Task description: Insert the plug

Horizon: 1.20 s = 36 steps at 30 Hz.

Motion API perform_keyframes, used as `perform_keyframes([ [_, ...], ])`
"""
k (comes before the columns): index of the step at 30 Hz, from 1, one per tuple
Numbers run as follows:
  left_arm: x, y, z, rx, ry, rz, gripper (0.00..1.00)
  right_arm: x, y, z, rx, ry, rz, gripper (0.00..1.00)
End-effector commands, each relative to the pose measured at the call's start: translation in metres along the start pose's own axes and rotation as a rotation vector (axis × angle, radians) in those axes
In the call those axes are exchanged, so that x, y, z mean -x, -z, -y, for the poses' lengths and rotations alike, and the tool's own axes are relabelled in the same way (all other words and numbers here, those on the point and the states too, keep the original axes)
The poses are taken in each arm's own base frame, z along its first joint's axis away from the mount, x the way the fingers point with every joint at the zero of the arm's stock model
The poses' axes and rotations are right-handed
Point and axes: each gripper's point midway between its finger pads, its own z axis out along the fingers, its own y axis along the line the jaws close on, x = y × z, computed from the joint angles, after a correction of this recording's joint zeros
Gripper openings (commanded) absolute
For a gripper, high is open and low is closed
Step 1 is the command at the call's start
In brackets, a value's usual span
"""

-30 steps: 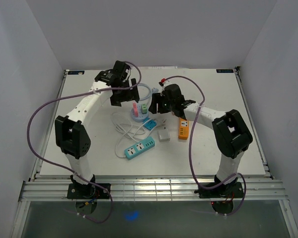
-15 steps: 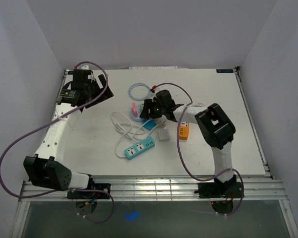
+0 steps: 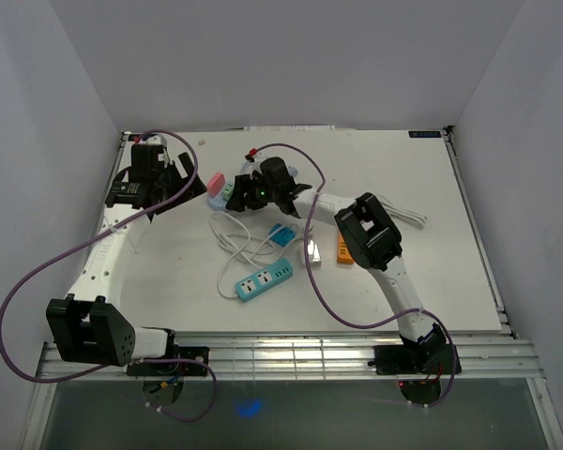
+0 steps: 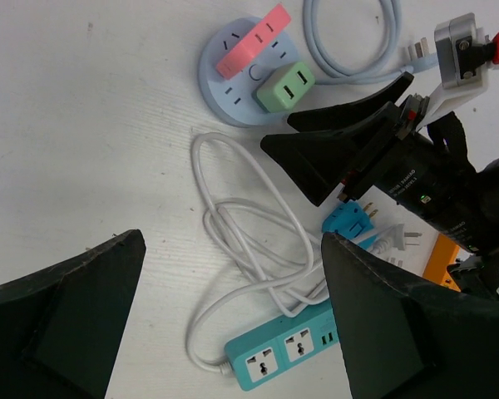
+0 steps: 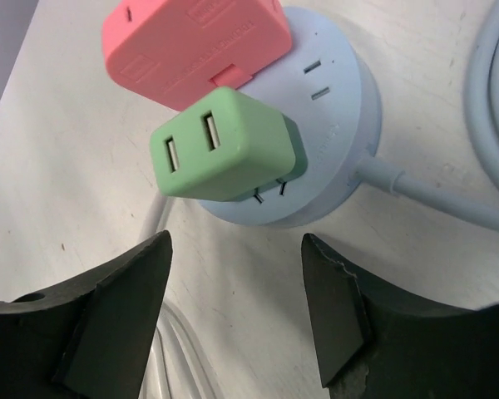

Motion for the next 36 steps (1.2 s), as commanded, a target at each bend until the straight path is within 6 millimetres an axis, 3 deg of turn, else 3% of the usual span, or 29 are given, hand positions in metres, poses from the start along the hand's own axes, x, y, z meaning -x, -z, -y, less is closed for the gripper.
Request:
perform_keyframes([
  [1,0.013,0.018,0.019,-0.114,-0.01,0.082,0.98,0.046,0.013,-0.024,0.042,0.068,0.072,0.7],
  [5,0.005,0.018,0.026,-0.168,-0.015,0.071,0.98,0.074,0.048,-0.043,0.036,0.145,0.105,0.73],
  [7,-0.002,0.021,0.031,-0.217,-0.03,0.058,0.98,0.069,0.061,-0.038,0.004,0.166,0.096,0.74],
  [8,-0.003,0.021,0.034,-0.236,-0.033,0.065,0.98,0.08,0.077,-0.046,0.003,0.181,0.121,0.74],
  [10,-0.01,0.023,0.039,-0.282,-0.037,0.052,0.98,0.067,0.092,-0.033,-0.05,0.169,0.095,0.74],
  [11,-0.013,0.022,0.04,-0.286,-0.034,0.047,0.98,0.078,0.108,-0.039,-0.062,0.185,0.12,0.74],
  [12,-0.015,0.022,0.042,-0.295,-0.036,0.043,0.98,0.075,0.118,-0.026,-0.116,0.17,0.117,0.74],
  [13,-0.019,0.02,0.041,-0.295,-0.035,0.034,0.98,0.06,0.126,-0.013,-0.158,0.154,0.088,0.74],
  [14,-0.021,0.018,0.042,-0.295,-0.034,0.028,0.98,0.068,0.144,-0.016,-0.179,0.155,0.116,0.74],
  [17,-0.029,0.013,0.05,-0.312,-0.046,0.007,0.98,0.057,0.181,0.01,-0.302,0.12,0.112,0.73],
  [21,-0.042,0.009,0.071,-0.344,-0.096,-0.015,0.98,0.04,0.23,0.048,-0.508,0.112,0.103,0.73],
  [23,-0.054,0.005,0.088,-0.384,-0.145,-0.039,0.98,0.035,0.247,0.054,-0.552,0.116,0.097,0.73],
  [24,-0.056,0.005,0.096,-0.401,-0.159,-0.048,0.98,0.027,0.254,0.062,-0.574,0.105,0.081,0.73],
  [29,-0.08,-0.011,0.12,-0.409,-0.182,-0.143,0.96,0.004,0.266,0.062,-0.561,0.084,0.046,0.72],
  [36,-0.107,-0.034,0.128,-0.403,-0.103,-0.272,0.94,-0.021,0.261,0.054,-0.475,0.075,0.01,0.67],
])
